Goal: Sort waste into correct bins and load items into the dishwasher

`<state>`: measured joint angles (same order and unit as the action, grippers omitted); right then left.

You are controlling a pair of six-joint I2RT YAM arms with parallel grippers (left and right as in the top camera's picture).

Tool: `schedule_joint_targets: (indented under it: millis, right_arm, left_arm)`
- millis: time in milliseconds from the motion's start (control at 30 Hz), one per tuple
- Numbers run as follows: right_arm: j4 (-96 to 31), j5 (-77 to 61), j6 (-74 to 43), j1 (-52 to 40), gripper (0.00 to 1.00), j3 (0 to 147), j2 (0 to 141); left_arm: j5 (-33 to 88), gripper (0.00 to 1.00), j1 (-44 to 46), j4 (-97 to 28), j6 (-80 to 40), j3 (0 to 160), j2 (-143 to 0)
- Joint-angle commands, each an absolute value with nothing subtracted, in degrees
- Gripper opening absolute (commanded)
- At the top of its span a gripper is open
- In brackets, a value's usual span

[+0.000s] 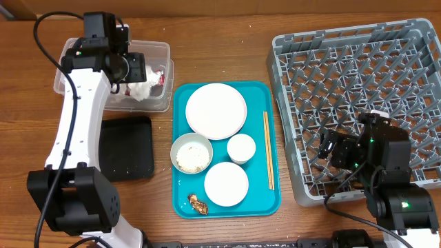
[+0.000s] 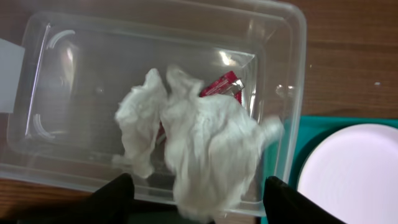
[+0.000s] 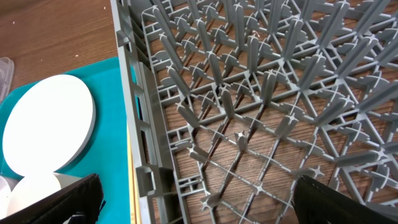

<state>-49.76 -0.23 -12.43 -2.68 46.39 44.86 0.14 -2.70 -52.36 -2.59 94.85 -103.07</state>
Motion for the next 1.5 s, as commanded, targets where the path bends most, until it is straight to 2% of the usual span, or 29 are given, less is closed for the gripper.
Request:
schedule_joint_targets:
  millis: [0,167,267,467,700,867,933,967,1067,1100,1300,1400,1467]
  right_arm:
    - [-49.6,-1.4,-12.9,-2.9,1.00,48.1,44.7]
    - [-49.4,-1.9,-12.9,-2.9,1.00,48.1,44.7]
    - [-49.5,-1.8,-12.9,-2.9,1.00,48.1,44.7]
    - [-49.5,-1.8,-12.9,-2.9,1.00,48.1,44.7]
    - [-49.8,-1.8,-12.9,-2.9,1.00,48.1,44.7]
    - [-49.8,-1.8,-12.9,-2.9,1.00,48.1,44.7]
    - [-49.8,-1.8,-12.9,-2.9,1.00,48.1,44.7]
    - [-49.8,-1.8,-12.9,-2.9,1.00,48.1,44.7]
    - [-49.9,-1.7,-12.9,-2.9,1.00,48.1,44.7]
    - [-49.8,-1.6,-12.9,-2.9,1.00,48.1,44.7]
    - [-50.2,0.7,-13.0,-2.9,1.00,48.1,44.6]
    - [-49.6,5.8,-16.5,-2.3,1.00,48.1,44.6]
    - [-47.6,4.1,-16.7,-0.8,1.00,48.1,44.7]
  left_arm:
    - [1.8,0.75,-2.6,-53.7,-2.6,94.7,-102.3]
    - [14.2,0.82,-1.3,-58.2,-4.1,94.7,-98.8]
    - [21.1,0.79,2.7,-62.7,-3.9,94.7,-97.6]
    - [20.4,0.76,13.3,-68.7,-3.0,94.1,-99.9]
    - [18.9,0.73,27.2,-67.2,-3.0,90.0,-106.6]
    - [18.4,0.67,31.3,-67.5,-3.4,89.9,-112.6]
    - [18.4,0.59,32.1,-67.5,-3.5,89.9,-114.5]
    - [18.4,0.51,32.4,-67.5,-3.4,89.9,-115.3]
    - [18.4,0.14,32.5,-67.7,-3.4,89.9,-116.3]
    - [18.4,0.06,32.2,-67.7,-3.4,90.0,-116.2]
    - [22.5,0.04,28.2,-70.2,-2.1,94.1,-113.9]
    - [33.6,0.04,24.7,-71.1,3.2,96.6,-111.6]
    - [44.6,0.04,21.4,-71.0,7.0,97.6,-110.0]
